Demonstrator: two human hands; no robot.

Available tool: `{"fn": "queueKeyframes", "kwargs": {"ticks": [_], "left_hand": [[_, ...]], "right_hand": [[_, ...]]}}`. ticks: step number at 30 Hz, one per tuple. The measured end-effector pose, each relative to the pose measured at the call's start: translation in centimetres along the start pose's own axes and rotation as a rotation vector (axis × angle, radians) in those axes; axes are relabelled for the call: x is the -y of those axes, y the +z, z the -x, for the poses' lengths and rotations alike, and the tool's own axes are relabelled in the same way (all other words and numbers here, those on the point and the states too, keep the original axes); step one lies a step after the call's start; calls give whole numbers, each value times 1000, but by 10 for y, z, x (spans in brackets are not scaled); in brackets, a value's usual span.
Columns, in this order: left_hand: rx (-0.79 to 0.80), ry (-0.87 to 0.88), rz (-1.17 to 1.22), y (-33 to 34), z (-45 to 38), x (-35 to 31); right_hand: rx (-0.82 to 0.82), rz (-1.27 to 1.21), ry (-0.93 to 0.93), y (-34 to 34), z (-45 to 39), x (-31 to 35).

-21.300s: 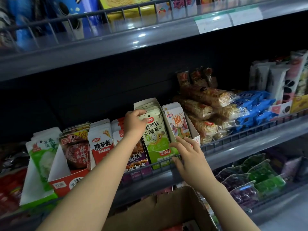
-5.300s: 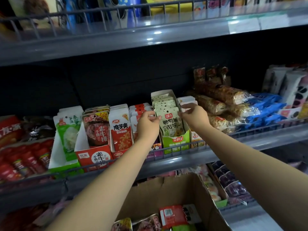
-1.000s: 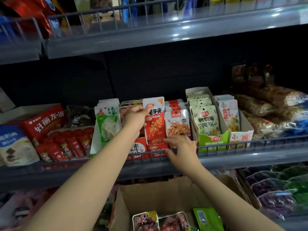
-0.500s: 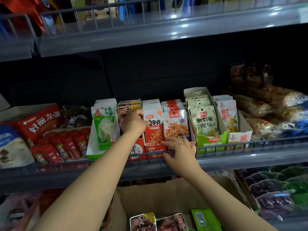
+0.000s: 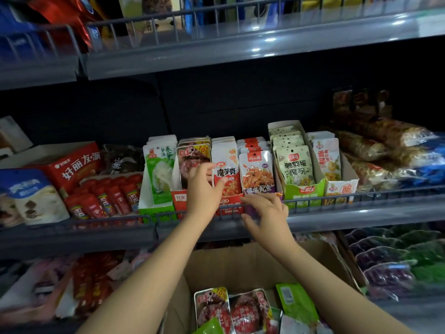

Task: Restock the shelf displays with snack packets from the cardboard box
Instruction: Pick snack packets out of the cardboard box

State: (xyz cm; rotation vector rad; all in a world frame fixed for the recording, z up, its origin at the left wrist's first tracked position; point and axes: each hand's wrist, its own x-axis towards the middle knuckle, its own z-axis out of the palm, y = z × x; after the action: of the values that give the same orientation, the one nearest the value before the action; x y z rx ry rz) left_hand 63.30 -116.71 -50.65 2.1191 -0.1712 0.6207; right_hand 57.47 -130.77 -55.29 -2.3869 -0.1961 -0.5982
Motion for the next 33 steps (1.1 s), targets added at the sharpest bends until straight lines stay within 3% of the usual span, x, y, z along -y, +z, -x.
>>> {"fn": "queueKeyframes", "kwargs": {"ticks": [3, 6, 14, 19, 24, 33], "left_hand": [[16, 13, 58, 0, 43, 10], [73, -81, 68, 6, 84, 33], [310, -489, 79, 30, 154, 96], [502, -667, -75, 45, 168, 133], [651, -717, -222, 53, 176, 163], [734, -681, -437, 44, 184, 190]], "right_hand": [[-9, -54, 6, -1, 19, -6], [56, -71, 51, 1, 42, -16], [405, -86, 220, 39, 99, -46], [595, -102, 329, 73, 118, -65], [752, -172, 374, 104, 132, -78], [1001, -304, 562, 141, 144, -88]]}}
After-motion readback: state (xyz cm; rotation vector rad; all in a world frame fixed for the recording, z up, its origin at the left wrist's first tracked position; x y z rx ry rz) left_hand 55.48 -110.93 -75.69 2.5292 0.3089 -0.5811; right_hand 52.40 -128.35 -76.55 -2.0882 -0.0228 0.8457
